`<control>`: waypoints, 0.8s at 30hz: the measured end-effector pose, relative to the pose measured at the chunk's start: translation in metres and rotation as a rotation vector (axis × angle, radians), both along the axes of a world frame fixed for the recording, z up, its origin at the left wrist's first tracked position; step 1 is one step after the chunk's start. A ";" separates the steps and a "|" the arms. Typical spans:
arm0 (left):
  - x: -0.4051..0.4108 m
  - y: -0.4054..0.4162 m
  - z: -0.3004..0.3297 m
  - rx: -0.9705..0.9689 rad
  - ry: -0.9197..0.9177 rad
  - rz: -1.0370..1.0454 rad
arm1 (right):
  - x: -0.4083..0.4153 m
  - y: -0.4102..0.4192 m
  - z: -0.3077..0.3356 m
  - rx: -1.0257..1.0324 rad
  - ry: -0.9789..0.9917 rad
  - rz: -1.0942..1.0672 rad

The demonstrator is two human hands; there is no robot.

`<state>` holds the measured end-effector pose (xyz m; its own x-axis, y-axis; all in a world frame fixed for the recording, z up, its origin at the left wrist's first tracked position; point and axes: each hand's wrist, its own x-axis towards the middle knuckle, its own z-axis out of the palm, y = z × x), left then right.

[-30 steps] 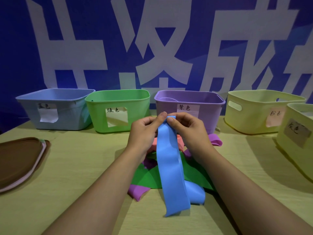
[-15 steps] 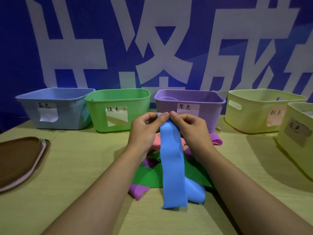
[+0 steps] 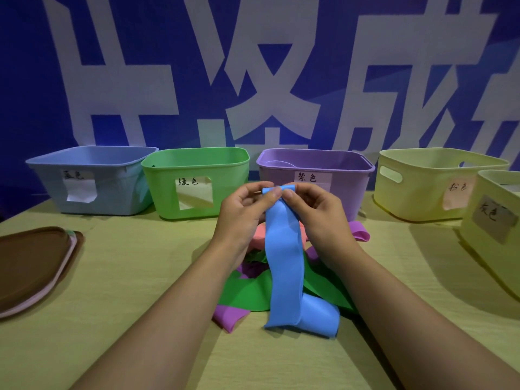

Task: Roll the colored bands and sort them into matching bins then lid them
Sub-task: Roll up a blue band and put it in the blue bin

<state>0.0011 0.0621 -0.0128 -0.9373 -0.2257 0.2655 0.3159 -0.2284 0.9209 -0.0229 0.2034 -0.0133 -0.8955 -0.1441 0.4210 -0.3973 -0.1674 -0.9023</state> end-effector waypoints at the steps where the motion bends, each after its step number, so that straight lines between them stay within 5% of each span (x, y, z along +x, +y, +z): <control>1: 0.003 0.001 0.001 -0.005 -0.038 -0.017 | 0.000 0.000 0.000 0.003 0.005 0.001; 12: -0.001 0.001 -0.001 -0.049 -0.046 0.042 | 0.001 -0.003 -0.002 -0.004 -0.088 0.052; 24: -0.002 0.001 -0.005 -0.129 0.035 0.027 | 0.000 -0.001 0.000 0.114 -0.142 -0.154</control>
